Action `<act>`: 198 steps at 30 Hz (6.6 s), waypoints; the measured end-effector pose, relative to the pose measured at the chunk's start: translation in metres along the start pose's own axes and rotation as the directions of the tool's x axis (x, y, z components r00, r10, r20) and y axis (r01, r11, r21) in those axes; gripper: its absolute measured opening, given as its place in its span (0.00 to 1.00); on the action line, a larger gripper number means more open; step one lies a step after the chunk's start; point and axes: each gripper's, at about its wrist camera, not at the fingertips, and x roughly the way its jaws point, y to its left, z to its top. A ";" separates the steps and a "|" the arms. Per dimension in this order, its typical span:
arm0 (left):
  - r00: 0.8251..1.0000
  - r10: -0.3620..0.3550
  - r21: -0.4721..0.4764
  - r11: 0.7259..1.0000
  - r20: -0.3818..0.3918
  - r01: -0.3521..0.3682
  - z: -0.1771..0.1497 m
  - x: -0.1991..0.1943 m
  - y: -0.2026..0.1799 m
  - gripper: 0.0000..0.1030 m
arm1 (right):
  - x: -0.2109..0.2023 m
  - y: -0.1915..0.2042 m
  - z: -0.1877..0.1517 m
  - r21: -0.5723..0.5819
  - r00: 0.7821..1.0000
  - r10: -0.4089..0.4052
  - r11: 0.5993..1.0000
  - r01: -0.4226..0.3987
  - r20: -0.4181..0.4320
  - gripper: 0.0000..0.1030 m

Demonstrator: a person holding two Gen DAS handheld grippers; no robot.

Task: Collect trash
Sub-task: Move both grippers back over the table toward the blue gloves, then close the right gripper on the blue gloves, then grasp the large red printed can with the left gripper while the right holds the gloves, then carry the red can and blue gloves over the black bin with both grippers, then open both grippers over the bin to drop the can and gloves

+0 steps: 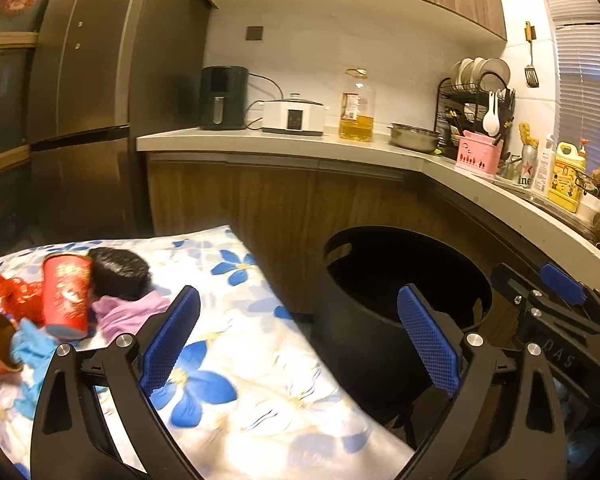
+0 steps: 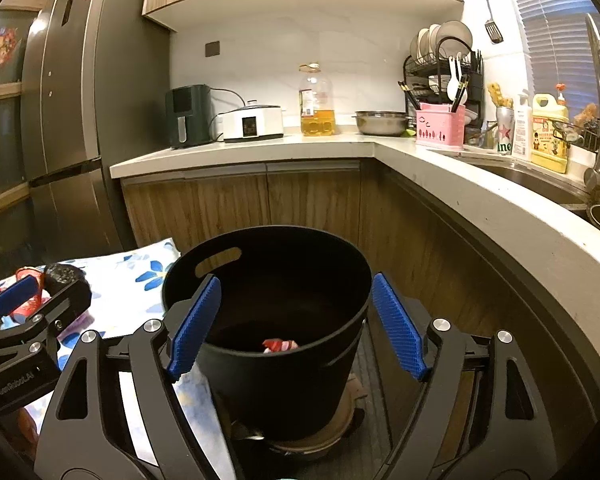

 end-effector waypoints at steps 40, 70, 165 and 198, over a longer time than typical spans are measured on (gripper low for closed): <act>0.912 0.409 -0.231 0.885 -0.027 -0.403 -0.070 -0.135 0.196 0.94 | -0.044 0.227 -0.081 -0.206 0.905 0.412 0.881 -0.426 -0.108 0.78; 0.858 0.509 -0.277 0.817 -0.067 -0.506 -0.071 -0.136 0.249 0.94 | 0.007 0.335 -0.113 -0.267 0.807 0.493 0.771 -0.578 -0.326 0.10; 0.986 0.166 -0.055 0.985 0.036 -0.164 0.020 -0.033 0.013 0.80 | -0.015 0.044 0.013 -0.060 0.969 0.234 0.971 -0.230 0.075 0.05; 1.000 0.009 0.010 1.000 -0.022 -0.009 0.037 0.064 -0.061 0.80 | 0.066 -0.017 0.020 -0.006 0.984 0.176 0.984 -0.176 0.022 0.07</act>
